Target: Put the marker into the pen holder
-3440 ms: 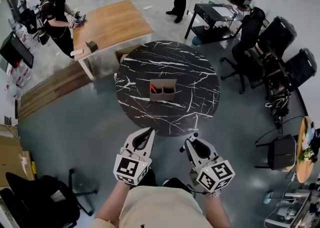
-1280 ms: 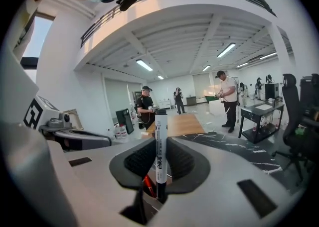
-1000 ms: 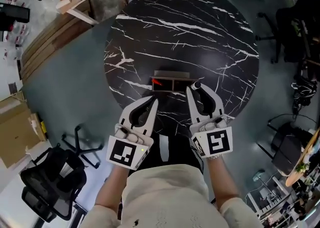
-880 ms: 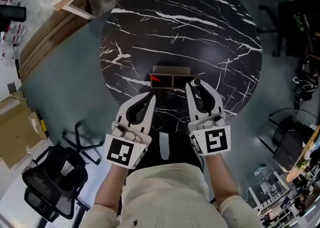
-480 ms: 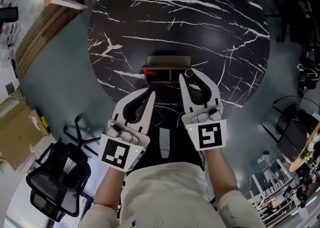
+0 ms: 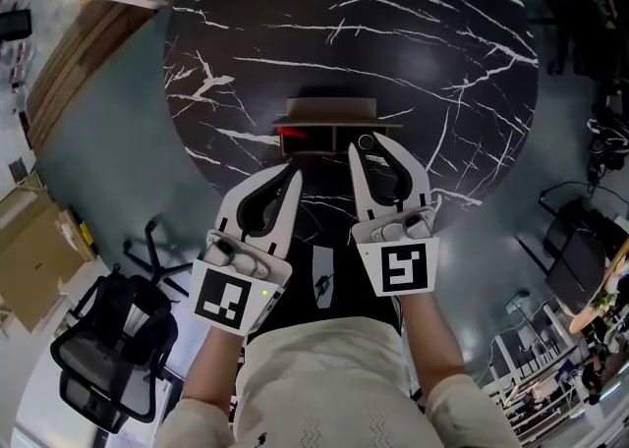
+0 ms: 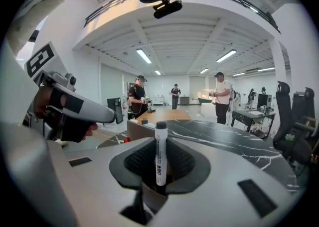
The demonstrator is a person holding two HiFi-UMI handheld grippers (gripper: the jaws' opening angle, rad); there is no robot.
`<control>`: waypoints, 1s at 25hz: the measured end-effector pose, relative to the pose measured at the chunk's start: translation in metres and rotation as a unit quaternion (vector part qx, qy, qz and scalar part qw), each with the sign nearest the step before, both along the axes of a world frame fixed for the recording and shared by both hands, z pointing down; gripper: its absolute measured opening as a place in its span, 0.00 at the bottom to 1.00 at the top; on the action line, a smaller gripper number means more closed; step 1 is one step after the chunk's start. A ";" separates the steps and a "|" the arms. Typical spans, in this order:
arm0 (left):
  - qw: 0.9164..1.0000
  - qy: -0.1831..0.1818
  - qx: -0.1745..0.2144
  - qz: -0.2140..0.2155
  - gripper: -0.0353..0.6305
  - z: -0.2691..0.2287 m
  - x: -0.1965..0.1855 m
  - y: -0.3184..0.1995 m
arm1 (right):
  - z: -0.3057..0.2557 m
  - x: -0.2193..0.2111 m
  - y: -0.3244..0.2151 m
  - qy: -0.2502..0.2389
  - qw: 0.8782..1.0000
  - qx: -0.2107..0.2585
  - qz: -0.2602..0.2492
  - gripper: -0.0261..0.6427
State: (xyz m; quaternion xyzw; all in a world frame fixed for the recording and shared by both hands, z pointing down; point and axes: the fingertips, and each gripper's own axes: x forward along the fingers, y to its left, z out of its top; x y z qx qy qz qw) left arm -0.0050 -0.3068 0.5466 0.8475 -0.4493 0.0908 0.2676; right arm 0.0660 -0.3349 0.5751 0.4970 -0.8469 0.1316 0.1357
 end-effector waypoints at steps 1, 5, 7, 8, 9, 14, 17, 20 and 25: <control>1.000 0.001 -0.003 -0.005 0.06 0.001 -0.001 0.000 | 0.002 0.000 -0.001 -0.002 1.000 -0.002 0.002 0.16; 1.000 0.000 -0.007 -0.005 0.06 0.005 0.000 0.004 | 0.007 0.000 -0.002 -0.007 1.000 -0.007 0.003 0.16; 1.000 0.001 -0.007 -0.006 0.06 0.006 0.000 0.006 | 0.006 -0.002 -0.001 -0.008 1.000 -0.008 0.000 0.16; 1.000 0.001 -0.007 -0.006 0.06 0.006 0.000 0.007 | 0.006 -0.003 -0.001 -0.008 1.000 -0.009 -0.001 0.16; 1.000 0.001 -0.006 -0.005 0.06 0.006 0.000 0.007 | 0.007 -0.003 0.000 -0.007 1.000 -0.011 -0.002 0.16; 1.000 0.000 0.002 -0.006 0.06 0.000 0.000 0.007 | 0.002 -0.003 0.002 -0.012 1.000 -0.015 0.001 0.16; 1.000 -0.002 0.010 -0.008 0.06 -0.008 -0.001 0.008 | -0.009 0.002 0.003 -0.010 1.000 -0.007 0.012 0.16; 1.000 -0.001 0.021 -0.007 0.06 -0.022 0.001 0.008 | -0.027 0.007 0.001 -0.011 1.000 0.005 0.019 0.16; 0.999 -0.001 0.048 -0.003 0.06 -0.053 0.004 0.007 | -0.057 0.018 0.004 0.002 1.000 0.018 0.018 0.16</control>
